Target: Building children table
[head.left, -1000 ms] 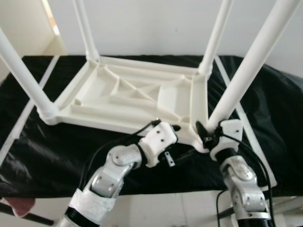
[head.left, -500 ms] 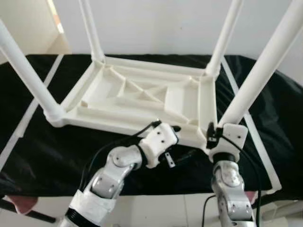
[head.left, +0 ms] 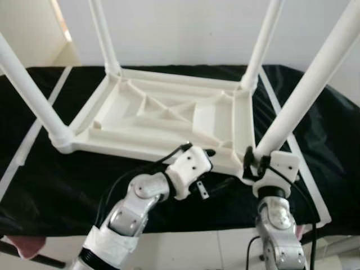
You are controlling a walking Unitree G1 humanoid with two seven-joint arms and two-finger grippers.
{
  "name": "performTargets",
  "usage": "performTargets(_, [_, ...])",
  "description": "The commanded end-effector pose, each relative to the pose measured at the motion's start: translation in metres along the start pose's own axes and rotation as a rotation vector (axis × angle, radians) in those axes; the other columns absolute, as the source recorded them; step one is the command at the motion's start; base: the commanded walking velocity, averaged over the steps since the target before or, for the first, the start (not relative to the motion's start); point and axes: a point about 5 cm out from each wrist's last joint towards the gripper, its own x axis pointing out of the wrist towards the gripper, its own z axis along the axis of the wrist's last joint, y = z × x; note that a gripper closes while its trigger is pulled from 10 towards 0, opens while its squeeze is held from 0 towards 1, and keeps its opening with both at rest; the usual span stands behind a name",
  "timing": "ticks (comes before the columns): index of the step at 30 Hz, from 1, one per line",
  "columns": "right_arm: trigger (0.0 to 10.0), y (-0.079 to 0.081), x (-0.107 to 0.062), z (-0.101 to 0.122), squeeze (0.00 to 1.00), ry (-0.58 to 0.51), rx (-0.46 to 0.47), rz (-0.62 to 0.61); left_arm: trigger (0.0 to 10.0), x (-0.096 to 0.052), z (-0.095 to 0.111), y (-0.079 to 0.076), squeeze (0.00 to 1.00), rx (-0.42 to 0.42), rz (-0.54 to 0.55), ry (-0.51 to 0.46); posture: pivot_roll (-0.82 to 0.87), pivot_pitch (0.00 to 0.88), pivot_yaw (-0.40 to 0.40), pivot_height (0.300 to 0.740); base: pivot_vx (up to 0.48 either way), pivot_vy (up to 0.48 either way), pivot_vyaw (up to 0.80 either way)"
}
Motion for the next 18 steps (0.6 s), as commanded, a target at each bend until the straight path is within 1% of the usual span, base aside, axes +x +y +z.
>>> performTargets(1, [10.0, -0.002, -0.006, 0.000, 0.00, -0.001, -0.001, 0.027, 10.0, -0.003, 0.001, 0.002, 0.00, 0.001, 0.048, -0.007, -0.16, 0.127, 0.006, 0.740, 0.000, 0.000, 0.00])
performTargets(2, [10.0, -0.004, -0.010, 0.001, 0.00, -0.004, -0.021, 0.044, 10.0, -0.004, 0.002, 0.003, 0.00, 0.001, 0.053, -0.006, -0.16, 0.132, 0.007, 0.740, 0.000, 0.000, 0.00])
performTargets(3, [10.0, -0.004, -0.010, 0.001, 0.00, -0.004, -0.021, 0.044, 10.0, -0.004, 0.002, 0.003, 0.00, 0.001, 0.053, -0.006, -0.16, 0.132, 0.007, 0.740, 0.000, 0.000, 0.00])
performTargets(7, [10.0, -0.010, -0.023, 0.002, 0.00, -0.010, -0.054, 0.101, 10.0, -0.010, 0.003, 0.008, 0.00, -0.016, 0.065, -0.006, -0.17, 0.140, 0.009, 0.740, 0.000, 0.000, 0.00])
performTargets(8, [10.0, -0.010, -0.023, 0.002, 0.00, -0.010, -0.054, 0.101, 10.0, -0.010, 0.003, 0.008, 0.00, -0.016, 0.065, -0.006, -0.17, 0.140, 0.009, 0.740, 0.000, 0.000, 0.00])
performTargets(9, [10.0, -0.010, -0.028, 0.002, 0.00, -0.009, -0.062, 0.122, 10.0, -0.012, 0.005, 0.010, 0.00, -0.027, 0.071, -0.014, -0.17, 0.144, 0.009, 0.740, 0.000, 0.000, 0.00])
performTargets(13, [10.0, -0.002, -0.043, 0.000, 0.00, 0.002, -0.053, 0.226, 10.0, -0.015, 0.011, 0.015, 0.00, -0.038, 0.082, -0.035, -0.18, 0.150, 0.012, 0.740, 0.000, 0.000, 0.00])
performTargets(17, [10.0, 0.001, -0.047, -0.002, 0.00, 0.012, -0.056, 0.262, 10.0, -0.016, 0.013, 0.016, 0.00, -0.035, 0.082, -0.036, -0.18, 0.152, 0.013, 0.740, 0.000, 0.000, 0.00])
performTargets(18, [9.3, 0.002, -0.049, -0.004, 0.00, 0.019, -0.056, 0.272, 10.0, -0.018, 0.012, 0.017, 0.00, -0.030, 0.086, -0.031, -0.18, 0.154, 0.012, 0.740, 0.000, 0.000, 0.00])
